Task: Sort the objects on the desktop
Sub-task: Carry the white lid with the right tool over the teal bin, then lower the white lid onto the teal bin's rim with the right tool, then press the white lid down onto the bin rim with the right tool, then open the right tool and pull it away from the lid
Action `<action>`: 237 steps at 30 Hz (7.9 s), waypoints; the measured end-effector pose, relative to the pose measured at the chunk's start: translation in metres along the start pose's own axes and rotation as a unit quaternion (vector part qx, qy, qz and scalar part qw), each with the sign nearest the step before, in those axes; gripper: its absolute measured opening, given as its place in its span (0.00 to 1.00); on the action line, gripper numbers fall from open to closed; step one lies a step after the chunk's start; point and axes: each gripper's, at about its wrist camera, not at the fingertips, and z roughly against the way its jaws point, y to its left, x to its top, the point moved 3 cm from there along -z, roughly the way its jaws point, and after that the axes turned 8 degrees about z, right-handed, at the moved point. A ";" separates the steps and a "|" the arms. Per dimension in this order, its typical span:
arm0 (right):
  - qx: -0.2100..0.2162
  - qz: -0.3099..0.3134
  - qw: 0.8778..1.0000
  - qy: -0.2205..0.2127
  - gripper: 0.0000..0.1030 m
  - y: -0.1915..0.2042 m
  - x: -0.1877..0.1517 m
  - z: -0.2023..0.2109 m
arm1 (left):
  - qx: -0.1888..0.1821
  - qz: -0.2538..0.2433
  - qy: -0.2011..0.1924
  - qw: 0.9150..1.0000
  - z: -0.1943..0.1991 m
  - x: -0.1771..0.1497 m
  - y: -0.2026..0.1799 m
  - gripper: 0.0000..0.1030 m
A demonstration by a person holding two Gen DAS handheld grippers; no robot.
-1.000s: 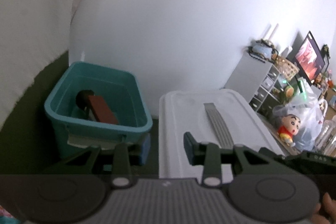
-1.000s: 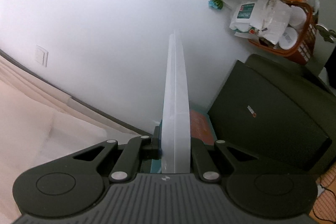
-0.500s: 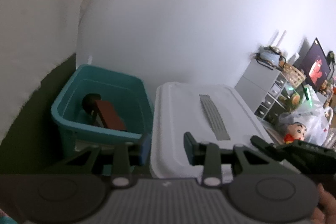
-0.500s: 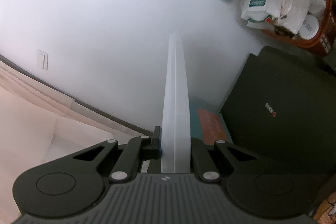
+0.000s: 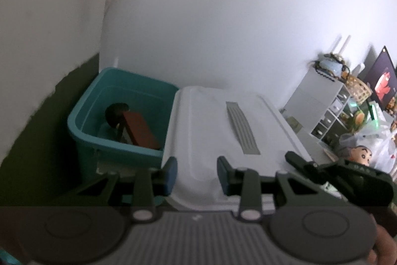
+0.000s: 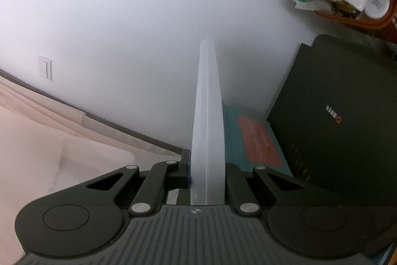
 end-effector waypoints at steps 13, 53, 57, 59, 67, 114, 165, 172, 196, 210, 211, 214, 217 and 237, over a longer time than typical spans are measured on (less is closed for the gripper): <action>-0.002 -0.007 1.000 0.018 0.09 -0.013 -0.005 -0.032 | 0.027 -0.002 -0.020 0.999 -0.005 0.006 0.012 0.37; -0.144 0.216 0.961 0.098 0.51 0.038 -0.017 -0.104 | 0.079 0.002 -0.029 0.996 -0.025 0.013 0.034 0.37; -0.162 0.239 0.951 0.113 0.60 0.041 -0.022 -0.112 | 0.080 -0.004 -0.029 0.996 -0.022 0.009 0.029 0.37; -0.162 0.245 0.949 0.116 0.61 0.043 -0.022 -0.115 | 0.076 -0.007 -0.028 0.997 -0.020 0.008 0.026 0.37; -0.178 0.279 0.932 0.147 0.77 0.054 -0.030 -0.132 | 0.075 -0.010 -0.026 0.997 -0.016 0.003 0.017 0.37; -0.119 0.221 0.959 0.128 0.60 0.022 -0.011 -0.068 | 0.084 0.048 -0.003 0.995 -0.046 -0.007 0.028 0.37; -0.125 0.248 0.950 0.145 0.40 0.018 -0.028 -0.090 | 0.110 0.039 -0.016 0.993 -0.127 0.009 0.065 0.37; -0.105 0.255 0.949 0.150 0.40 0.024 -0.035 -0.083 | 0.104 0.032 -0.024 0.994 -0.135 0.009 0.064 0.38; -0.117 0.264 0.947 0.145 0.40 0.014 -0.024 -0.019 | 0.129 0.041 -0.037 0.990 -0.149 -0.007 0.012 0.38; -0.131 0.335 0.925 0.123 0.54 0.033 -0.009 0.055 | 0.111 -0.008 -0.021 0.994 -0.074 -0.027 -0.097 0.38; -0.132 0.340 0.923 0.121 0.56 0.034 -0.008 0.061 | 0.110 -0.011 -0.022 0.994 -0.067 -0.028 -0.104 0.38; -0.136 0.350 0.920 0.115 0.61 0.036 -0.005 0.077 | 0.109 -0.013 -0.029 0.993 -0.042 -0.027 -0.124 0.38; -0.137 0.353 0.919 0.108 0.69 0.037 -0.003 0.092 | 0.111 -0.015 -0.030 0.993 -0.015 -0.026 -0.142 0.40; -0.140 0.410 0.899 0.068 0.87 0.033 -0.019 0.176 | 0.124 -0.059 0.010 0.991 0.090 -0.053 -0.240 0.46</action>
